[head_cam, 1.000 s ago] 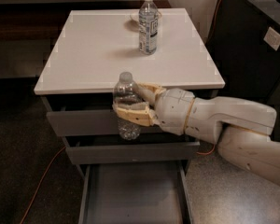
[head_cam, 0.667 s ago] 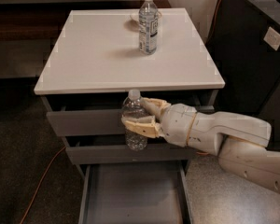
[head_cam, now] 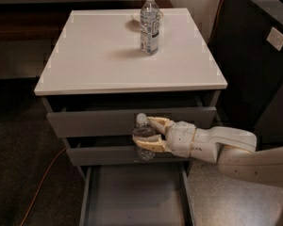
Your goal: Place water bottle into bottom drawer
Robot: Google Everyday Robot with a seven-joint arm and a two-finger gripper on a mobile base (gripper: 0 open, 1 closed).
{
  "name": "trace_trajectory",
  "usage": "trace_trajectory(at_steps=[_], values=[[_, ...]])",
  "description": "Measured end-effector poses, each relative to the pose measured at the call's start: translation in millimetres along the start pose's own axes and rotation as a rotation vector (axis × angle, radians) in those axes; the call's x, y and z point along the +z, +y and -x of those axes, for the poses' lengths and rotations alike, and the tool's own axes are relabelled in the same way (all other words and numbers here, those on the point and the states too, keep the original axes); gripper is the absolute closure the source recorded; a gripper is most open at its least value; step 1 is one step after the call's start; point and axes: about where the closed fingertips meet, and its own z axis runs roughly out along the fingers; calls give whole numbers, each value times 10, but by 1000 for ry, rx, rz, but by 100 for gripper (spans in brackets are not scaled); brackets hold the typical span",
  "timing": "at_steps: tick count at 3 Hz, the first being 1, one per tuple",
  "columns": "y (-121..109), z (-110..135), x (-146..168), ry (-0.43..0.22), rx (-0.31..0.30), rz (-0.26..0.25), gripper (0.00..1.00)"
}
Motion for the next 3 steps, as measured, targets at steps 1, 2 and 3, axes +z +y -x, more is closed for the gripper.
trace_trajectory(at_steps=[1,2,3], values=[[56,-464,201,-50,-56,151,100],[138,-709,331,-137,-85,277,100],[159,-840,386,-202,-102,306,100]])
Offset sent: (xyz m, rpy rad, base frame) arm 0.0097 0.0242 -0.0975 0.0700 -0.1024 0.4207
